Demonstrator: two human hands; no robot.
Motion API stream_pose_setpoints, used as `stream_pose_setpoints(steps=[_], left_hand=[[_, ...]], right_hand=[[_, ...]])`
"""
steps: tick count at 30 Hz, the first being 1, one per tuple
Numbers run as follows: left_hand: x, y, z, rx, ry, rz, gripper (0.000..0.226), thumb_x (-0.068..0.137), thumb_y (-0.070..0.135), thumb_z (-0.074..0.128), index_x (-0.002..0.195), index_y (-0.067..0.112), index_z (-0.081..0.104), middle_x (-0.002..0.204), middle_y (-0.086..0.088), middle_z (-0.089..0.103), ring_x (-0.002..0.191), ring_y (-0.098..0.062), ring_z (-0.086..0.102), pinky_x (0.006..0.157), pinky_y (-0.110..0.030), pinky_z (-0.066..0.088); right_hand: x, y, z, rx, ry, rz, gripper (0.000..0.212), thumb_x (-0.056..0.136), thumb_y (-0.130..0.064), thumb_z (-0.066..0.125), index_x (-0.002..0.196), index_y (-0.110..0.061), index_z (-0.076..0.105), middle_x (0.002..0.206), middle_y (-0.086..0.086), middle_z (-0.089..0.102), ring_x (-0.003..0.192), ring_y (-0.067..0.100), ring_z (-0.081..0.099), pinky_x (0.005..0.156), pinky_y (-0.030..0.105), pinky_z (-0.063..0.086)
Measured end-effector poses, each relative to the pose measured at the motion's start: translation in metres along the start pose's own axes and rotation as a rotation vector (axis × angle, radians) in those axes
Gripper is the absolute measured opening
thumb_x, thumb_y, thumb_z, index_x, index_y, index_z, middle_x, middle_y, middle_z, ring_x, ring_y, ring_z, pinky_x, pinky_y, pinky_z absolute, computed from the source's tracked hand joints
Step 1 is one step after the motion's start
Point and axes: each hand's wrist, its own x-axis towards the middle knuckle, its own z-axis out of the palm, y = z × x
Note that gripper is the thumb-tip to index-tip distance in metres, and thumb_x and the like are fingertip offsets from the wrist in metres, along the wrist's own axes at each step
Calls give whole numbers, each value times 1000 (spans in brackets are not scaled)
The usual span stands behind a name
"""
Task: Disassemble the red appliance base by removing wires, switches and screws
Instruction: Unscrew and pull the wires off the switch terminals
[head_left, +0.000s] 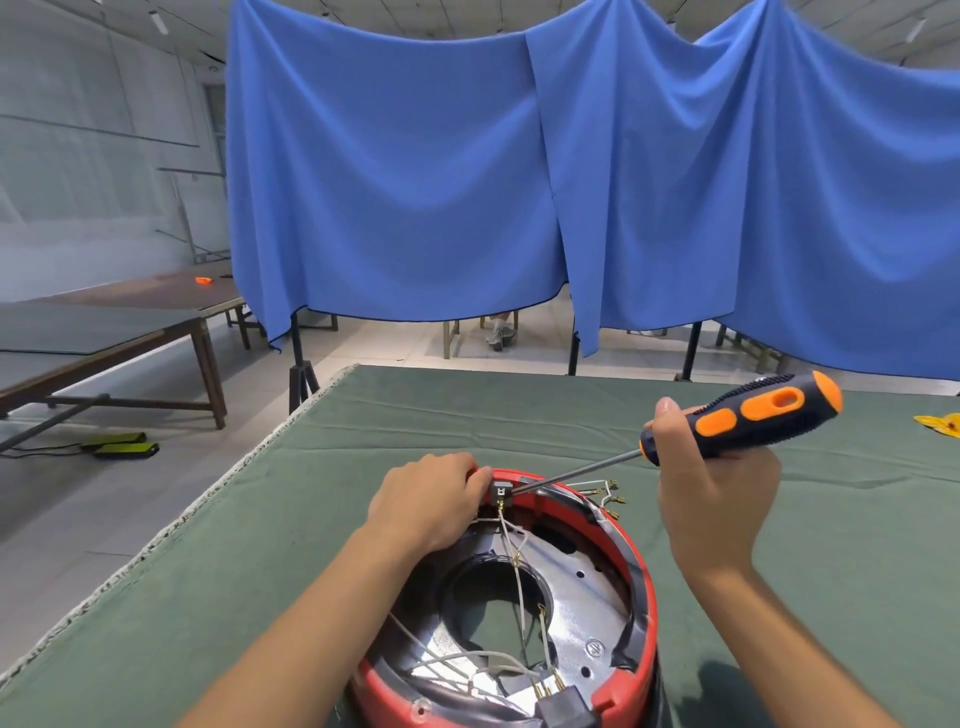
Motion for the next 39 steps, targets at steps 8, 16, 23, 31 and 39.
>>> stream_pose_setpoints(steps=[8, 16, 23, 31, 39], left_hand=[[-2, 3, -2, -25, 13, 4, 35, 98, 47, 28, 95, 27, 57, 104, -5, 66, 98, -31, 58, 72, -35, 34], [-3, 3, -3, -25, 17, -2, 34, 98, 48, 29, 91, 27, 55, 103, -6, 66, 97, -32, 59, 72, -35, 34], [-4, 4, -3, -24, 37, 17, 37, 98, 47, 29, 93, 24, 57, 101, -7, 66, 94, -31, 59, 72, -35, 35], [-2, 4, -1, -21, 44, 12, 37, 97, 45, 29, 89, 22, 56, 103, -9, 65, 95, -33, 59, 71, -36, 33], [-2, 4, 0, -31, 33, 5, 38, 97, 45, 29, 93, 21, 58, 104, -9, 65, 96, -34, 59, 74, -37, 35]], right_hand=[[15, -2, 13, -102, -12, 59, 34, 71, -25, 57, 56, 5, 50, 45, 4, 41, 46, 11, 41, 48, 23, 36], [51, 2, 39, -207, -78, 222, 18, 63, -32, 54, 46, -27, 56, 40, -9, 46, 43, 8, 43, 48, 26, 37], [65, 18, 49, -323, -42, 336, 28, 72, -30, 61, 49, -18, 52, 48, -5, 50, 49, 16, 45, 48, 28, 33], [54, 19, 36, -174, 104, 363, 21, 80, -20, 60, 61, -14, 56, 49, -9, 59, 44, -1, 53, 46, 17, 39], [28, 17, 19, -54, 156, 270, 25, 85, -15, 60, 62, -7, 60, 43, -18, 58, 46, -5, 55, 48, 4, 37]])
